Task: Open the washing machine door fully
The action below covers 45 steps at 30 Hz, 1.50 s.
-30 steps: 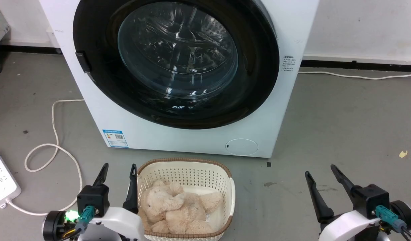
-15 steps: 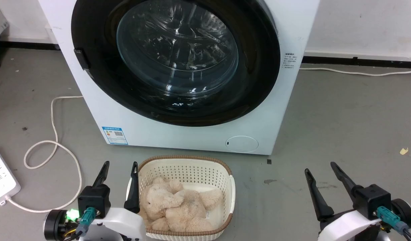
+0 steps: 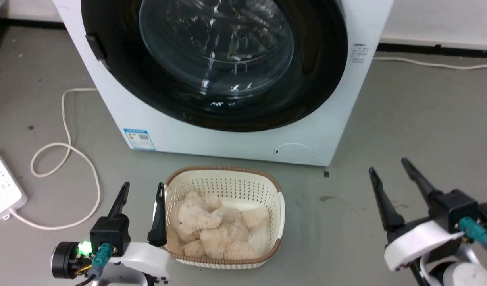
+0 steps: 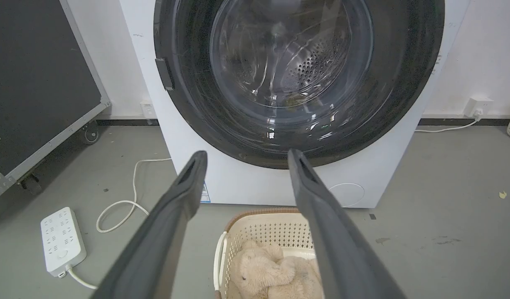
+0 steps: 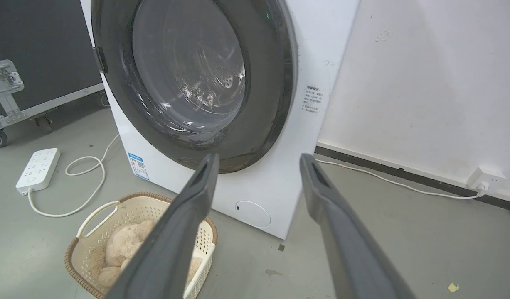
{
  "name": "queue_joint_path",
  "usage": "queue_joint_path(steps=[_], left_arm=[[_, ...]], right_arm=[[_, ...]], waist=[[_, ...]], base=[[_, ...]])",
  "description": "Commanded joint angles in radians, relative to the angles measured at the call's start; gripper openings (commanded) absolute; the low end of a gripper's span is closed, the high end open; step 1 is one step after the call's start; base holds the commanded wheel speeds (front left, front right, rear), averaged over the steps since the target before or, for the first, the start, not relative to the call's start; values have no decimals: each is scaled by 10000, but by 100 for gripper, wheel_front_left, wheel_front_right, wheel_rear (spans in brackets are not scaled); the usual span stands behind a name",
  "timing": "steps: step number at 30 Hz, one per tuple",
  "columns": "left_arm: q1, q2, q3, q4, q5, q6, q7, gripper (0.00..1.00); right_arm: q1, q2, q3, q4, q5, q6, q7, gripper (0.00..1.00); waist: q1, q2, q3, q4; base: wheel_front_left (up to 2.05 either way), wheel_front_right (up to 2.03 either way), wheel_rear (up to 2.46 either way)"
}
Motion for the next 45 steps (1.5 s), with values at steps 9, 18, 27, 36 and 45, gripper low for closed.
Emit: queue_joint_path(steps=[9, 18, 27, 36, 45], left_arm=[[-456, 46, -43, -243, -113, 91, -281, 100], [-821, 55, -86, -364, -190, 85, -470, 100], [-1250, 97, -134, -523, -255, 80, -762, 100], [-1478, 114, -142, -598, -299, 78, -951, 100], [-1656, 130, -149, -707, -311, 92, -1138, 100]], right_arm=[[-1320, -355, -40, -143, 430, -4, 281, 0], [-3039, -465, -602, 381, 1169, -5, 754, 0], [-6302, 194, -2644, 2356, 2689, -6, 2053, 0], [-8241, 340, -4056, 3935, 3732, -7, 3215, 0], [-9947, 379, -5036, 5286, 4393, -8, 4687, 0]], waist=[[-1, -1, 722, 250], [-1, -1, 1378, 489], [-1, -1, 2187, 876], [-1, -1, 2641, 1159], [-1, -1, 3114, 1394]], base=[[0, 0, 0], [0, 0, 0], [0, 0, 0], [0, 0, 0], [0, 0, 0]])
